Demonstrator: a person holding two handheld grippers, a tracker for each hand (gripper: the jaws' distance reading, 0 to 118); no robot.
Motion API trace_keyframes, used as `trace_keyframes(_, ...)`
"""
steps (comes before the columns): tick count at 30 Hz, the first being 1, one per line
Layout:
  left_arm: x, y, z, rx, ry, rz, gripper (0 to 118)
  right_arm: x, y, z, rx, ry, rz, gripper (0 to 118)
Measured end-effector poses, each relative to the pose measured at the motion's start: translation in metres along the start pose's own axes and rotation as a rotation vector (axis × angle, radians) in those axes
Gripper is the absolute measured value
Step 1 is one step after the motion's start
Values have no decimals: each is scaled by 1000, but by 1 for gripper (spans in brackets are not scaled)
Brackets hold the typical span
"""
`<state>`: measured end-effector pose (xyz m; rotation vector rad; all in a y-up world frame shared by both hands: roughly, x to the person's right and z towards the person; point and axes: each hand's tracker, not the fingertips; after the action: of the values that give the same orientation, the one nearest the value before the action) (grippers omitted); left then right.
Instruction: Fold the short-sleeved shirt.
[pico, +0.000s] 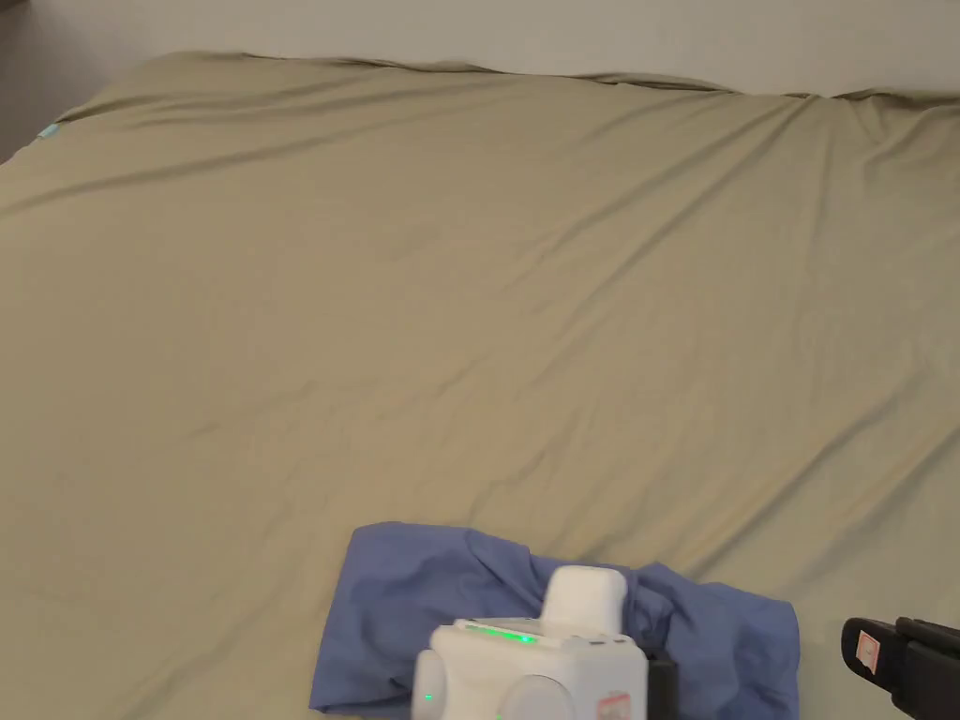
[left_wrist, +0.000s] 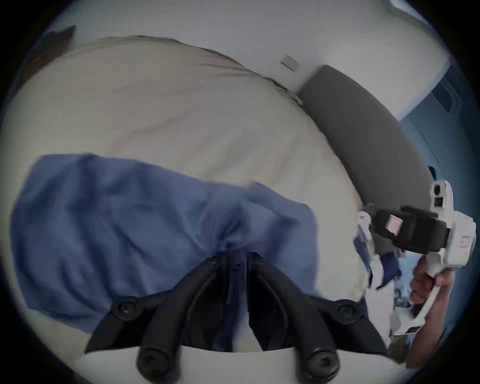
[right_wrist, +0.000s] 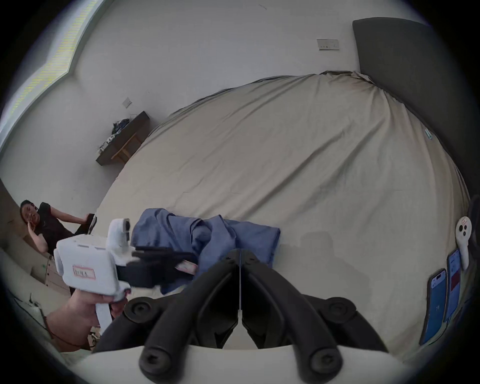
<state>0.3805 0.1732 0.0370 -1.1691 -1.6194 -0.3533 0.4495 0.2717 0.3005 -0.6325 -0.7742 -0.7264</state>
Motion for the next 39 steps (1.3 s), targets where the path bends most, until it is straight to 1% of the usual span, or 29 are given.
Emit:
trace_keyframes(3,11,1,4,-34,-138,18,15,-3,0,5,13,14,5,3)
trace_keyframes(5,2,6,28,21,-204,61,15,-1,1,11,29,21,5,3)
trace_keyframes(7,-24,14,64,97,-241,117,15,3,3,16,42,32,1,3)
trace_keyframes(10,-89,27,120,206,-223,233,15,10,4,19,55,48,-11,3)
trace_keyframes(12,-136,29,148,232,-159,272,15,14,5,16,53,57,-21,3)
trace_keyframes(13,-158,29,160,223,-135,290,17,15,4,13,50,56,-26,3)
trace_keyframes(14,-179,31,169,197,-105,315,41,15,4,11,47,54,-32,3)
trace_keyframes(15,-196,29,175,178,-58,330,89,16,3,8,41,53,-38,3)
trace_keyframes(16,-211,27,175,157,-27,334,118,16,2,7,38,60,-43,4)
trace_keyframes(17,-228,21,174,249,-43,425,118,16,1,5,37,77,-51,4)
trace_keyframes(18,-240,22,173,192,-33,390,118,16,0,4,37,98,-62,3)
trace_keyframes(20,-270,18,158,122,-100,442,118,17,0,4,35,135,-79,3)
trace_keyframes(21,-278,14,146,89,-76,478,118,16,0,4,37,151,-83,3)
trace_keyframes(22,-255,5,139,49,-40,498,118,15,0,4,40,157,-85,3)
trace_keyframes(23,-252,3,129,8,-50,492,118,14,1,5,41,156,-84,3)
trace_keyframes(24,-240,0,126,38,-86,450,118,13,3,6,43,158,-80,3)
trace_keyframes(25,-227,3,127,106,-122,375,118,12,3,8,45,159,-71,3)
trace_keyframes(26,-244,5,118,95,-165,359,118,12,4,8,46,157,-65,3)
trace_keyframes(28,-234,5,102,43,-297,421,118,12,5,9,46,157,-62,3)
trace_keyframes(29,-231,4,93,37,-333,435,118,12,6,8,44,161,-66,3)
trace_keyframes(31,-229,10,77,51,-310,411,118,12,6,7,40,166,-73,3)
trace_keyframes(32,-229,12,75,67,-323,413,115,11,7,7,39,166,-75,3)
trace_keyframes(33,-230,14,75,83,-329,443,93,12,7,6,38,164,-75,3)
trace_keyframes(34,-228,11,79,95,-316,490,80,12,7,7,37,163,-74,4)
trace_keyframes(35,-230,10,82,106,-279,517,64,11,7,8,36,165,-71,4)
trace_keyframes(36,-231,5,84,120,-205,522,45,11,7,9,35,167,-67,3)
trace_keyframes(37,-235,-1,89,119,-160,522,13,12,7,9,35,167,-62,4)
trace_keyframes(38,-236,-4,92,110,-239,535,13,12,7,9,35,166,-58,4)
trace_keyframes(39,-234,-8,99,118,-252,532,13,13,7,10,36,162,-56,4)
